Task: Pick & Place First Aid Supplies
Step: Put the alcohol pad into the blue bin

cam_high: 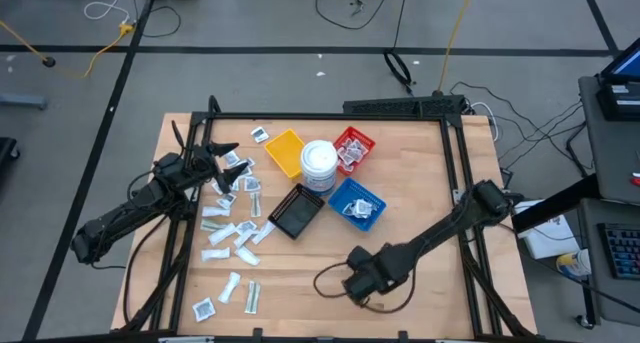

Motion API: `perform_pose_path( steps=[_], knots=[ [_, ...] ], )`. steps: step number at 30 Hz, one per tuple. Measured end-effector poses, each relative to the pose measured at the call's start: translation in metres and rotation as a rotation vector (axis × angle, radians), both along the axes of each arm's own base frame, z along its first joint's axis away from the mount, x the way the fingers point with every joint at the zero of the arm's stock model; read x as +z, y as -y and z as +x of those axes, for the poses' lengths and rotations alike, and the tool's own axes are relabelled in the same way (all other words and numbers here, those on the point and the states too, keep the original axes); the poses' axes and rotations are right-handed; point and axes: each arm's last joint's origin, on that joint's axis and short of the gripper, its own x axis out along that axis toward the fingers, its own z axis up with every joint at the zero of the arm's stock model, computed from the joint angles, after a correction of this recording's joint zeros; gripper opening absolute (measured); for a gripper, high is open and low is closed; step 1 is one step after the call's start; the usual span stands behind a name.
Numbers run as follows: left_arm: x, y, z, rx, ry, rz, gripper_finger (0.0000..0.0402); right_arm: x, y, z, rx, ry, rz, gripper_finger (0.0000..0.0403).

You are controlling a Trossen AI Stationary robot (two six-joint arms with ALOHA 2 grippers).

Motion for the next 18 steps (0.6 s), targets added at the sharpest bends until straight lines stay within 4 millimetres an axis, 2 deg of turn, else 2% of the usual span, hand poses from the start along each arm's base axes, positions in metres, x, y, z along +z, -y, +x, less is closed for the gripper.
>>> perform_pose_path(
  steps=[8, 11, 18],
  knots=[
    [0.0, 0.0, 0.0, 0.0, 0.0, 0.0, 0.0392, 0.05, 0.046, -0.006, 0.171, 0.034, 0.041, 0.0002],
    [0.0, 0.0, 0.0, 0.0, 0.0, 0.0, 0.0392, 0.057, 0.067, -0.006, 0.229, 0.014, 0.02, 0.0001],
    [0.0, 0.0, 0.0, 0.0, 0.0, 0.0, 0.0392, 0.057, 0.134, 0.005, 0.292, -0.05, -0.02, 0.0001]
  ],
)
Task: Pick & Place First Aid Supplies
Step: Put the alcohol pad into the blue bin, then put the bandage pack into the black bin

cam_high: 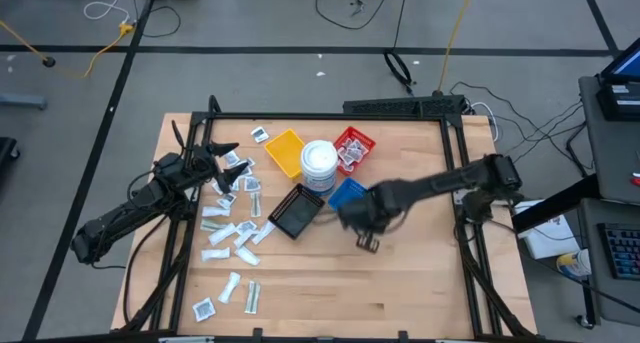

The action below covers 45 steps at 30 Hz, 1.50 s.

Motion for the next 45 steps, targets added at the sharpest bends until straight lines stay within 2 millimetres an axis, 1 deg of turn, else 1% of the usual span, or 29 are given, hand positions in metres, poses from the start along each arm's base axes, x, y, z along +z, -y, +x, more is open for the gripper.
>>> perform_pose_path(
  steps=[3, 6, 9, 11, 16, 21, 24, 26, 28, 36, 38, 40, 43, 45],
  knots=[
    [0.0, 0.0, 0.0, 0.0, 0.0, 0.0, 0.0392, 0.0, 0.027, 0.004, 0.016, 0.007, -0.002, 0.0001],
    [0.0, 0.0, 0.0, 0.0, 0.0, 0.0, 0.0392, 0.0, 0.052, 0.006, -0.01, 0.009, -0.003, 0.0001],
    [0.0, 0.0, 0.0, 0.0, 0.0, 0.0, 0.0392, 0.0, 0.066, 0.007, -0.027, 0.013, -0.023, 0.0],
    [0.0, 0.0, 0.0, 0.0, 0.0, 0.0, 0.0392, -0.002, 0.071, 0.009, -0.035, 0.038, -0.034, 0.0],
    [0.0, 0.0, 0.0, 0.0, 0.0, 0.0, 0.0392, -0.024, 0.073, 0.021, -0.064, 0.029, -0.037, 0.0],
    [0.0, 0.0, 0.0, 0.0, 0.0, 0.0, 0.0392, -0.039, 0.074, 0.03, -0.065, 0.01, -0.076, 0.0],
    [0.0, 0.0, 0.0, 0.0, -0.001, 0.0, 0.0392, -0.043, 0.074, 0.033, -0.066, 0.016, -0.068, 0.0005],
    [0.0, 0.0, 0.0, 0.0, 0.0, 0.0, 0.0392, -0.042, 0.073, 0.034, -0.068, 0.027, -0.045, 0.0019],
    [0.0, 0.0, 0.0, -0.001, 0.0, 0.0, 0.0392, -0.042, 0.073, 0.034, -0.069, 0.029, -0.028, 0.0042],
    [0.0, 0.0, 0.0, 0.0, 0.0, 0.0, 0.0392, -0.042, 0.073, 0.034, -0.09, 0.033, -0.029, 0.0168],
    [0.0, 0.0, 0.0, 0.0, 0.0, 0.0, 0.0392, -0.042, 0.073, 0.035, -0.088, 0.037, -0.029, 0.0193],
    [0.0, 0.0, 0.0, 0.0, 0.0, 0.0, 0.0392, -0.039, 0.072, 0.033, -0.079, 0.047, -0.03, 0.0213],
    [0.0, 0.0, 0.0, 0.0, 0.0, 0.0, 0.0392, -0.028, 0.07, 0.03, -0.056, 0.084, -0.031, 0.0235],
    [0.0, 0.0, 0.0, -0.001, 0.0, 0.0, 0.0392, -0.025, 0.07, 0.023, -0.035, 0.109, -0.036, 0.0244]
  ],
)
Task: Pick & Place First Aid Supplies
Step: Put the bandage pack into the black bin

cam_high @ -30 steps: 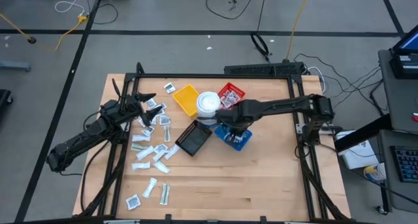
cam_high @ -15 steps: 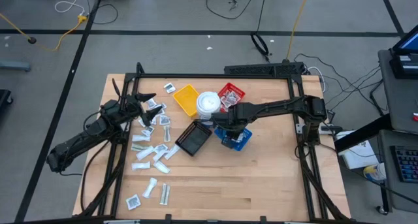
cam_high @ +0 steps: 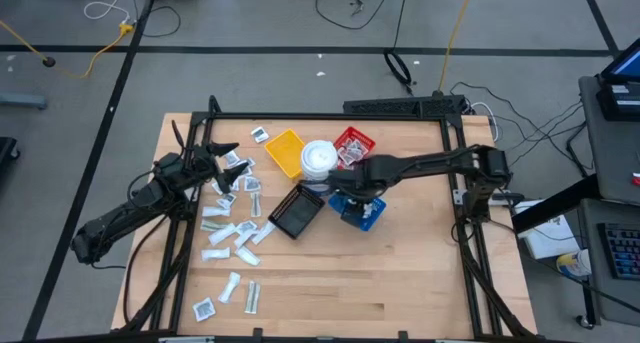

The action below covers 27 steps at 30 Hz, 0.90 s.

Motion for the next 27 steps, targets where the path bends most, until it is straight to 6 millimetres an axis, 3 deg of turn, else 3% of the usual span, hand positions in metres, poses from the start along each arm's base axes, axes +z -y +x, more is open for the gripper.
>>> perform_pose_path(
  steps=[6, 15, 27],
  knots=[
    [0.0, 0.0, 0.0, 0.001, 0.0, 0.0, 0.0392, 0.0, -0.002, -0.037, 0.047, 0.121, -0.009, 0.0251],
    [0.0, 0.0, 0.0, 0.0, 0.0, 0.0, 0.0392, -0.005, 0.011, -0.096, 0.115, 0.573, -0.104, 0.0253],
    [0.0, 0.0, 0.0, 0.0, 0.0, 0.0, 0.0392, -0.019, 0.03, -0.172, 0.157, 1.019, -0.435, 0.0254]
  ],
)
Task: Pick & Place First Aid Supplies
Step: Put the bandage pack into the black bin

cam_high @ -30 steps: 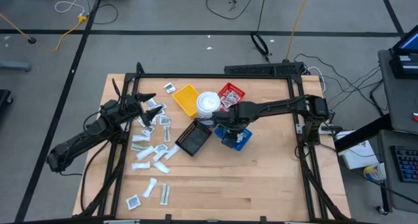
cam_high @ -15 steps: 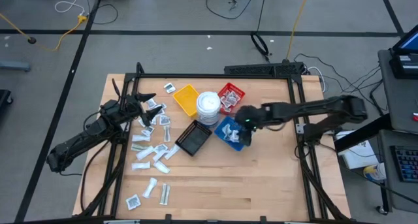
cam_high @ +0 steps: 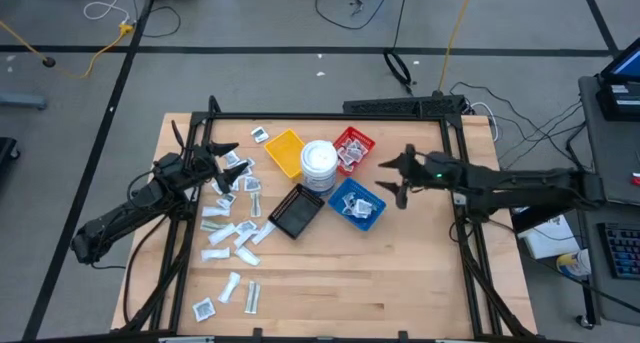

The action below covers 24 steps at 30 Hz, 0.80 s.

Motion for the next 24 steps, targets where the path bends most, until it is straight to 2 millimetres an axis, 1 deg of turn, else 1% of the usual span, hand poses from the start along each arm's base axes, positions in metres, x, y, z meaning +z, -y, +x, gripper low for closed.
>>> perform_pose_path(
  steps=[6, 10, 13, 17, 21, 24],
  knots=[
    [0.0, 0.0, 0.0, 0.0, 0.0, 0.0, 0.0392, -0.004, 0.011, -0.031, -0.108, 0.229, -0.087, 0.0254],
    [0.0, 0.0, 0.0, 0.0, 0.0, 0.0, 0.0392, -0.01, 0.017, -0.049, -0.192, 0.321, -0.126, 0.0254],
    [0.0, 0.0, 0.0, 0.0, 0.0, 0.0, 0.0392, -0.015, 0.02, -0.06, -0.249, 0.354, -0.144, 0.0254],
    [0.0, 0.0, 0.0, 0.0, 0.0, 0.0, 0.0392, -0.024, 0.023, -0.071, -0.322, 0.395, -0.081, 0.0254],
    [0.0, 0.0, 0.0, 0.0, 0.0, 0.0, 0.0392, -0.037, 0.026, -0.078, -0.385, 0.371, -0.006, 0.0254],
    [0.0, 0.0, 0.0, 0.0, 0.0, 0.0, 0.0392, -0.038, 0.025, -0.081, -0.403, 0.392, 0.035, 0.0254]
  ],
)
